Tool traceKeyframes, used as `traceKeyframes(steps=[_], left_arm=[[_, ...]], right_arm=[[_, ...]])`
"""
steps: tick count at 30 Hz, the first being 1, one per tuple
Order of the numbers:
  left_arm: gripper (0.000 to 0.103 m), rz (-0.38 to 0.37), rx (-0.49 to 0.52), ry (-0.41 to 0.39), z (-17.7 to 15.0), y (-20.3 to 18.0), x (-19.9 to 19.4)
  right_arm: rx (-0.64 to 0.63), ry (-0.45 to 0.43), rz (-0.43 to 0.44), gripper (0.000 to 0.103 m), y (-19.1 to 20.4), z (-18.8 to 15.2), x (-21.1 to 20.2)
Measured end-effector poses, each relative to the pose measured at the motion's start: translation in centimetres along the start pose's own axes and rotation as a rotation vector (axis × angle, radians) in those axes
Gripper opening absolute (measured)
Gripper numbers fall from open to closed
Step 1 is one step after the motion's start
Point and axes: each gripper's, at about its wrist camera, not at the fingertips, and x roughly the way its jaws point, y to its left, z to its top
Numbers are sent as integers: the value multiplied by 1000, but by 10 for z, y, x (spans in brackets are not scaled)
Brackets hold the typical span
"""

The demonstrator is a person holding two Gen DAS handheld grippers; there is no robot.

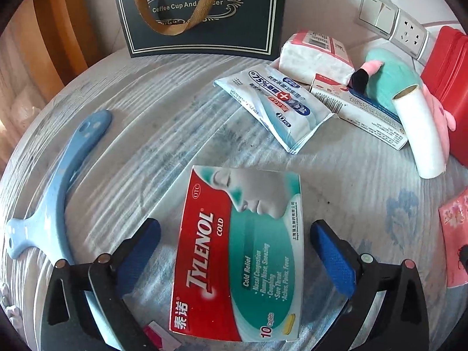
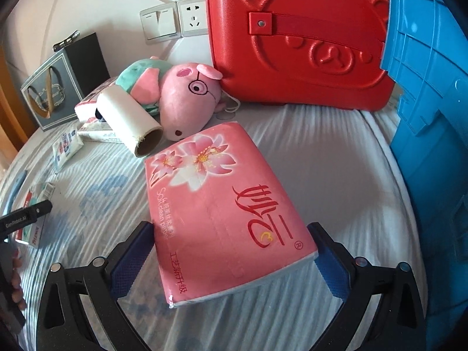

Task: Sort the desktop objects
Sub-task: 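Grasp the large pink tissue pack with the right gripper, then carry the Tylenol box with the left gripper while the right carries the tissue pack to the crate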

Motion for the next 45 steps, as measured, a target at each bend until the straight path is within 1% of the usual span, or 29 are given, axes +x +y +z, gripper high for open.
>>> traceKeyframes(steps=[1, 2, 3, 4, 5, 6, 9, 10, 12, 15, 17, 20, 22, 24, 29, 30, 33, 35, 37, 41, 45], left_arm=[[97, -1, -1, 3, -1, 0, -3], [92, -4, 5, -3, -5, -3, -7], [83, -11, 18, -8, -8, -5, -12], [82, -22, 31, -7, -11, -8, -17], [82, -39, 34, 1, -17, -20, -17], [82, -36, 42, 0, -20, -28, -16], [82, -35, 51, 0, -18, -36, -16], [80, -35, 52, 2, -16, -37, -15], [71, -42, 65, -3, -13, -38, -16], [71, -51, 96, -3, -13, -44, -17], [71, -54, 123, -33, -10, -45, -19], [71, -39, 173, -81, -7, -55, -28], [71, -60, 176, -94, -5, -59, -34], [71, -75, 187, -112, -6, -64, -42], [71, -63, 231, -159, -9, -75, -56], [71, -67, 233, -164, -10, -76, -59], [71, -97, 219, -171, -13, -75, -73], [71, -117, 225, -181, -16, -75, -86], [71, -119, 241, -206, -22, -75, -105], [71, -156, 252, -253, -36, -68, -150], [71, -204, 265, -311, -55, -55, -205]], right_arm=[[-9, 21, -12, 103, 1, 0, 1], [-16, 23, -25, 103, 1, -2, -2], [-24, 8, -30, 103, 2, -3, -6], [-31, -12, -27, 103, 1, -4, -12], [-36, -30, -23, 103, 0, -3, -16], [-38, -40, -21, 103, -2, -3, -19], [-21, -20, -3, 103, -10, 2, -17], [-6, -10, 10, 103, -12, 2, -15], [6, -2, 24, 103, -12, 2, -13], [14, 5, 25, 103, -10, 1, -12], [-5, 4, 2, 103, -5, -1, -12], [-37, -10, -17, 103, -2, -5, -15], [-45, -3, -29, 103, -4, -5, -10], [-30, 0, -7, 103, -7, -2, -5], [-41, 10, 5, 103, -4, 4, 12], [-33, -1, 11, 99, -3, 4, 10], [-8, -62, 5, 95, 4, 4, -12], [-16, -85, -17, 94, 11, 3, -29], [-9, -103, -23, 94, 16, 1, -47], [17, -174, -12, 92, 28, -9, -100], [3, -251, -18, 92, 47, -22, -164]])
